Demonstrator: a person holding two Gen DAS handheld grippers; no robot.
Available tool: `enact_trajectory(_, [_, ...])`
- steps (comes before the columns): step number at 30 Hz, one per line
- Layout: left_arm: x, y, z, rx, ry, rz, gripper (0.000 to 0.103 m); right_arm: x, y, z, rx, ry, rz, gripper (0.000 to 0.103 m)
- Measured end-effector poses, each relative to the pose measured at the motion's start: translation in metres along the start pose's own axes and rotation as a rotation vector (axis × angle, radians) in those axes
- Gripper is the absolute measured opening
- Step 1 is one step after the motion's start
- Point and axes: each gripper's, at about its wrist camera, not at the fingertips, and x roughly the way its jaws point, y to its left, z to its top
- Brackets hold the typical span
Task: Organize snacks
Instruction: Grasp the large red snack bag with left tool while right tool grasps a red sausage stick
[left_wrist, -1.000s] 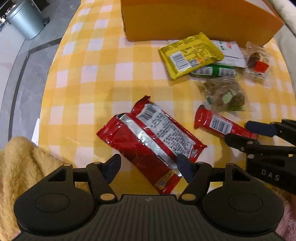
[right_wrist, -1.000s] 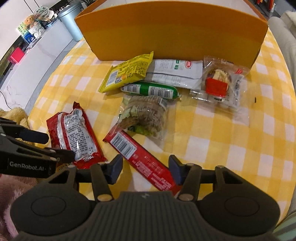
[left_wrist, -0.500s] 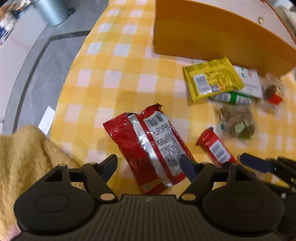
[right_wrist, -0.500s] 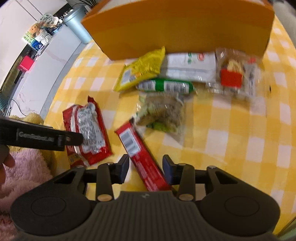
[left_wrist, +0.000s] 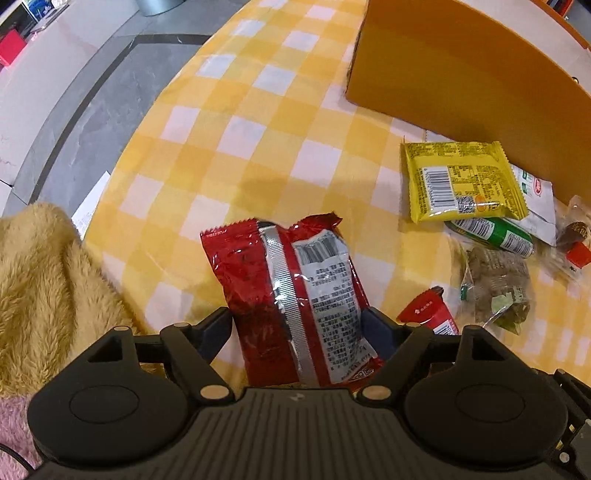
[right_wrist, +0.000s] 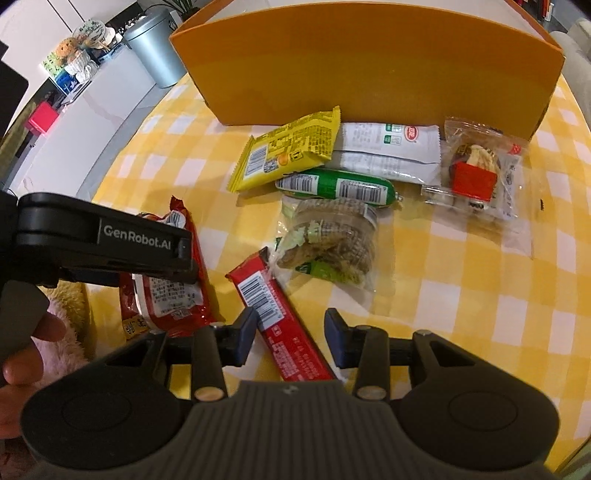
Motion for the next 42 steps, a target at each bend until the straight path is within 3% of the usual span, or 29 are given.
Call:
enact_trajectory(10, [0.01, 0.01, -0.002, 0.018, 0.01, -0.02, 0.095, 0.009, 0.025, 0.0, -0.129, 0.007, -0.091, 0.041])
enact_trajectory(12, [0.009, 0.01, -0.003, 0.037, 0.007, -0.021, 0.091, 0.01, 0.029, 0.0, -0.155, 0.011, -0.107, 0.041])
enact_trajectory(15, [0.005, 0.006, -0.005, 0.062, 0.008, -0.032, 0.084, 0.011, 0.03, 0.0, -0.172, 0.012, -0.128, 0.034])
enact_trajectory(22, [0.0, 0.002, -0.003, 0.122, 0.014, -0.047, 0.083, 0.009, 0.026, 0.001, -0.151, 0.015, -0.122, 0.023])
enact_trajectory(26, [-0.005, 0.009, -0.002, 0.127, 0.02, -0.058, 0.083, 0.005, 0.024, 0.001, -0.115, 0.029, -0.083, 0.021])
enact_trajectory(42, [-0.063, 0.011, 0.005, 0.218, -0.158, -0.109, 0.083, -0.044, 0.025, 0.001, -0.055, -0.022, -0.027, 0.021])
